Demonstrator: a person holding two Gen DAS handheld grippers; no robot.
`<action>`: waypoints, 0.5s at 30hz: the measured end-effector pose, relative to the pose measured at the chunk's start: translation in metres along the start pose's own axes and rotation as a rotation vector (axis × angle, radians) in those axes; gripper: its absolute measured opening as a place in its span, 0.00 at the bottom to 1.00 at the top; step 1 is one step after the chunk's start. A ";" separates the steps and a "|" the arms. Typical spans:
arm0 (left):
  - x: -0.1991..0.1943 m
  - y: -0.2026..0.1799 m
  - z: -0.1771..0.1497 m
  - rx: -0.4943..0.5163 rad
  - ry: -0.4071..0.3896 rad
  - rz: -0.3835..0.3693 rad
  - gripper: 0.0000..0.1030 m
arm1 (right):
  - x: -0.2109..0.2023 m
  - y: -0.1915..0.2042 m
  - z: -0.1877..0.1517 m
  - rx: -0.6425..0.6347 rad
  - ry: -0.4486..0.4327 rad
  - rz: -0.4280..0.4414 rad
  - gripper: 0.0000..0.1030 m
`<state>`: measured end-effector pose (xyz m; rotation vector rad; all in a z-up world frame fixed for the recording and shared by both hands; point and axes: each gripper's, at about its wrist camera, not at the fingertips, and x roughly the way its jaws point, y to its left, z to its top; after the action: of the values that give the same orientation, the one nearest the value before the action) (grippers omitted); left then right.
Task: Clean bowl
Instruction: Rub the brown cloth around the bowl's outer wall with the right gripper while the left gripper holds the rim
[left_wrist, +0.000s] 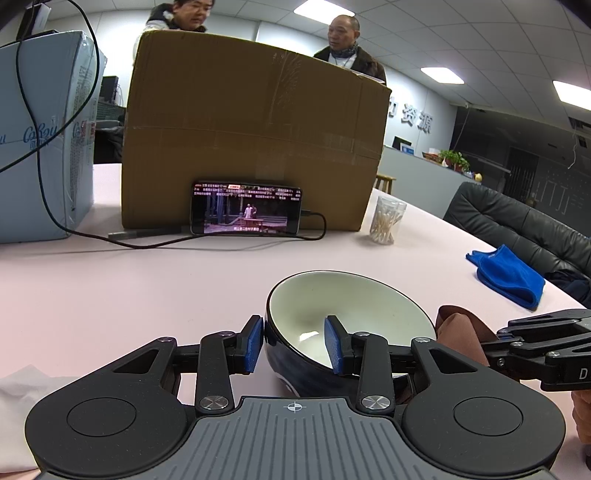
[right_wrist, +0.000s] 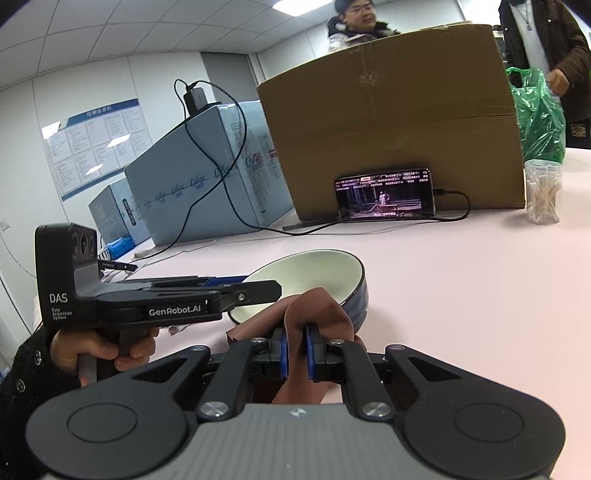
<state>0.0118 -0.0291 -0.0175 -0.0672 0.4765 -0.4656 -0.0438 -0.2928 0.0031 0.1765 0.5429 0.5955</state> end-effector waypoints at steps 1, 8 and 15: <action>0.000 0.000 0.000 0.000 0.000 0.000 0.34 | 0.000 -0.001 0.000 0.003 -0.002 -0.004 0.11; 0.000 0.002 0.002 -0.019 0.000 -0.002 0.34 | -0.003 -0.005 0.002 0.023 -0.018 -0.030 0.11; 0.005 0.010 0.010 -0.052 0.000 0.001 0.34 | -0.001 -0.002 -0.001 0.022 -0.006 -0.007 0.11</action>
<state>0.0239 -0.0228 -0.0126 -0.1170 0.4887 -0.4527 -0.0441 -0.2956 0.0020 0.1977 0.5441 0.5824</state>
